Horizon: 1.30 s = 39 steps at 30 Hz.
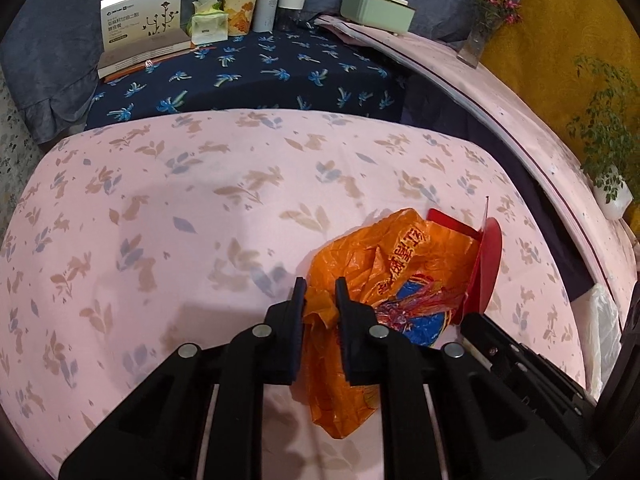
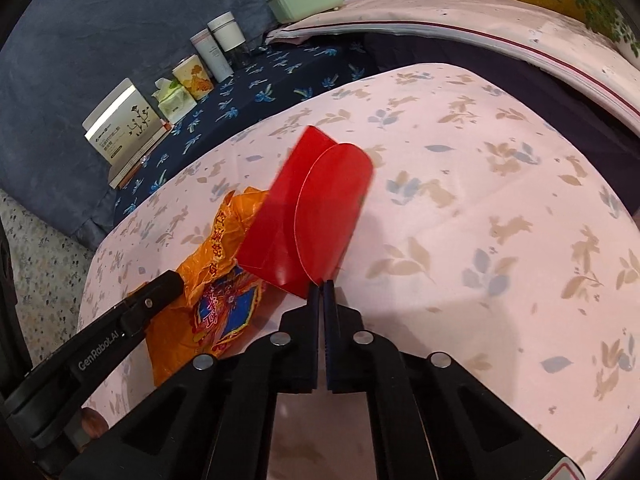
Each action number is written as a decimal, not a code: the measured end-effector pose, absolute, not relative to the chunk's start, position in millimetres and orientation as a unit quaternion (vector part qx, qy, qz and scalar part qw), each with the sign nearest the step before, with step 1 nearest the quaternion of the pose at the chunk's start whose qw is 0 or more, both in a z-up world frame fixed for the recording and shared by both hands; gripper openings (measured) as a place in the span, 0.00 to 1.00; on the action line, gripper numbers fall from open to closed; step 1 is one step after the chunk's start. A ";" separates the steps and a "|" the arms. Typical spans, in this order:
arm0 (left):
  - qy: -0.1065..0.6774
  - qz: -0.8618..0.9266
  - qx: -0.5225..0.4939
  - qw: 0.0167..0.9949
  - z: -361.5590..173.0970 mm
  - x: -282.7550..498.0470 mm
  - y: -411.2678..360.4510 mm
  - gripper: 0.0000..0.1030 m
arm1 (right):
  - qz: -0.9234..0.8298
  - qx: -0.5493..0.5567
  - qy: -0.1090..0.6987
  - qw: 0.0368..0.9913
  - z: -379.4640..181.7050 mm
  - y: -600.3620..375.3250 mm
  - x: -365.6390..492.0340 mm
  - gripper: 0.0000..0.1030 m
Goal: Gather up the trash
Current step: 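Grasp the orange packet with the left gripper while the right grasps the red pouch, then carry the orange packet and red pouch over the white bin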
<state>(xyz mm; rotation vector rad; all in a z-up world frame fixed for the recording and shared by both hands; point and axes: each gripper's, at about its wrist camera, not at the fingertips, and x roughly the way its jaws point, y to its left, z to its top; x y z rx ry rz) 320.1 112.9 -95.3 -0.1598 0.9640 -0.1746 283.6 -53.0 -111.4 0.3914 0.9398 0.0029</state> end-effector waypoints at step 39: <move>0.472 -0.108 -0.055 0.873 -93.0 287.2 51.7 0.14 | -0.034 0.214 0.436 0.874 -99.7 -116.2 261.9 0.01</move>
